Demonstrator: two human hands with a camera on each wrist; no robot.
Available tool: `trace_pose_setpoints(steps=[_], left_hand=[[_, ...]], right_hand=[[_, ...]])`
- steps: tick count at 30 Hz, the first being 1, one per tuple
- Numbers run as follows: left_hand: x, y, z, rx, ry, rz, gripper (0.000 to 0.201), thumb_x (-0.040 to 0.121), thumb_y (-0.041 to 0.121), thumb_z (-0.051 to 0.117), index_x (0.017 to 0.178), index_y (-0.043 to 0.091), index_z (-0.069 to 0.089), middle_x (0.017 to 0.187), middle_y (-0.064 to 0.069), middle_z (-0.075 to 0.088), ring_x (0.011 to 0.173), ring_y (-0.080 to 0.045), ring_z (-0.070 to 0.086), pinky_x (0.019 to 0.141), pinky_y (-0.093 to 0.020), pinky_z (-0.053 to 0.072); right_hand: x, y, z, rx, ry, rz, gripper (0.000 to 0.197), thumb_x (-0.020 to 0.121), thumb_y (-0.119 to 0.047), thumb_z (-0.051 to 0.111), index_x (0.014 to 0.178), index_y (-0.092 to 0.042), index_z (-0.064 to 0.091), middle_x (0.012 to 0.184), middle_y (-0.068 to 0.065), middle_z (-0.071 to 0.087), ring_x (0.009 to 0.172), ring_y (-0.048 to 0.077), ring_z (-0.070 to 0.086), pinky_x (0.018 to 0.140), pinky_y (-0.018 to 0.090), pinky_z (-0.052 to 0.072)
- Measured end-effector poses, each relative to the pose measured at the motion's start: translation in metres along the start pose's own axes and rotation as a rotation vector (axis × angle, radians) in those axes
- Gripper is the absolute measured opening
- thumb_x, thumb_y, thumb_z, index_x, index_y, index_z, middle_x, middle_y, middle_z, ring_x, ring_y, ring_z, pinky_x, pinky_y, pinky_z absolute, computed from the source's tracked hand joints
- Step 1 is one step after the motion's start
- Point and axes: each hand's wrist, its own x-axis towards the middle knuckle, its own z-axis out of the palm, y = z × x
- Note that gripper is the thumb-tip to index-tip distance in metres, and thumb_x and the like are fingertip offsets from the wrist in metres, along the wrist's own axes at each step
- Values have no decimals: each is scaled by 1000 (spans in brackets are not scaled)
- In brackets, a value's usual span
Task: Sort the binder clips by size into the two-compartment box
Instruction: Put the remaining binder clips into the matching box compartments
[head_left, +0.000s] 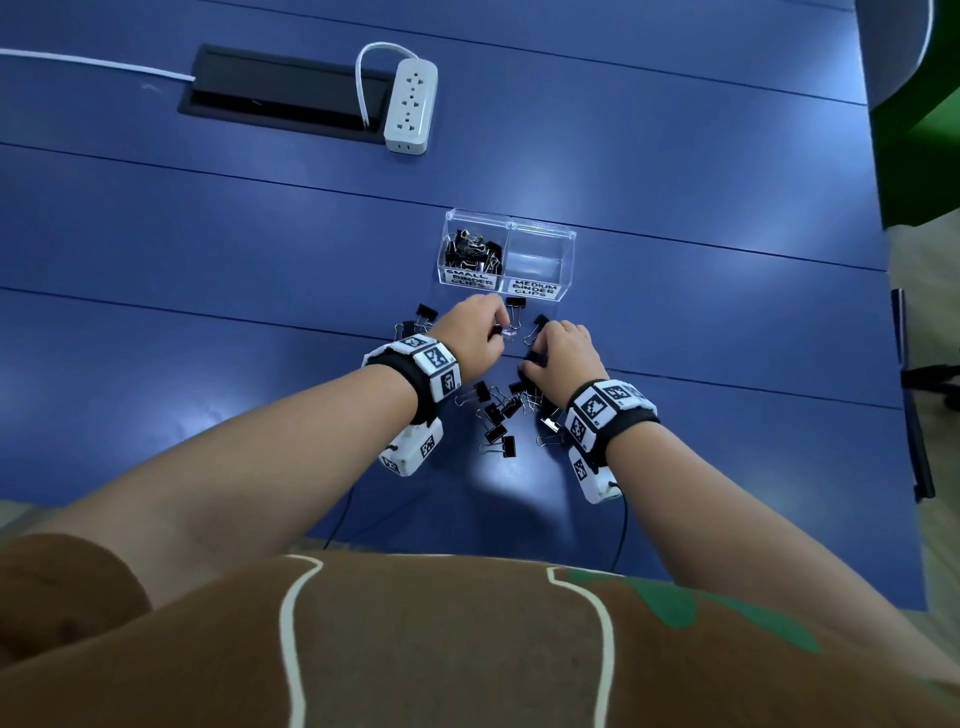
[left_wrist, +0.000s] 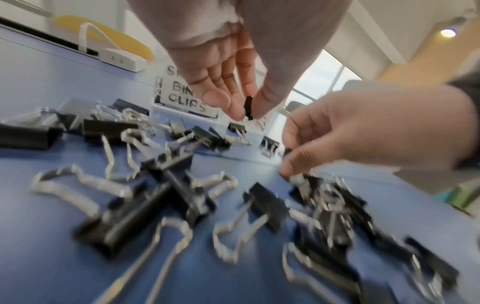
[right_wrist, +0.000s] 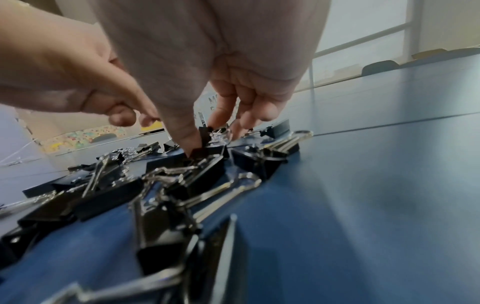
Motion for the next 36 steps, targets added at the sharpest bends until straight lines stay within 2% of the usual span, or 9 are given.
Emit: trace_pose_setpoints(steps=[3,7,10,14,20,25,28,31,36], left_hand=[[15,0,-20,-45,145,-39,12,84,7,53,95,12,57,85,3,49,70,-15,48,67,-30,45],[38,-2,-50,-36,250,-84,16,85,5,54,99,11,59,93,0,52,78,-16,48,74,-27,44],[46,-5,-64,22,182,-131,24,85,3,53,107,10,60,103,-8,61,91,-24,57,82,-30,47],[39,-10,-69,37,151,-112,35,82,-1,52,114,12,61,117,-11,60,104,-25,58,90,-28,46],[6,-37,-70,54,205,-84,26,81,2,55,103,12,63,111,-10,59,104,-23,56,89,-30,45],[-23,-73,-60,133,125,-159,18,80,5,57,93,14,66,101,-10,58,98,-27,57,84,-28,42],[-36,-85,-52,160,35,-195,23,83,11,61,105,16,66,107,-13,55,100,-29,56,88,-32,44],[-41,-87,-48,99,7,-211,32,84,12,63,115,19,65,108,-12,50,98,-28,56,90,-31,44],[-42,-80,-45,36,-83,-145,43,79,13,72,120,25,64,109,-5,46,93,-20,53,91,-32,48]], right_hand=[[-2,-2,-4,52,-10,-17,7,82,-12,57,83,-12,50,90,6,56,87,25,51,74,32,44],[6,-12,-20,259,114,14,7,83,-14,61,85,-16,55,81,0,62,72,17,58,71,28,50],[24,-30,-41,330,207,-31,6,84,-14,61,89,-12,58,80,-1,59,71,14,53,71,25,48],[56,-58,-56,269,204,-87,8,83,-15,59,92,-15,60,77,-4,56,71,14,51,66,22,39],[76,-77,-55,152,169,-121,19,87,-14,52,106,-13,58,89,-1,59,80,15,52,73,26,40],[49,-77,-20,78,40,-219,22,88,-8,49,103,-16,63,95,2,64,74,13,55,73,27,49],[34,-66,8,-43,-101,-270,30,89,-9,50,112,-18,65,107,8,59,97,23,56,91,35,50],[24,-50,15,-29,-126,-205,36,88,-7,50,119,-19,61,108,11,53,112,30,48,99,39,45],[9,-33,6,83,-7,-123,35,87,-7,49,119,-20,59,101,6,50,98,24,51,86,32,46]])
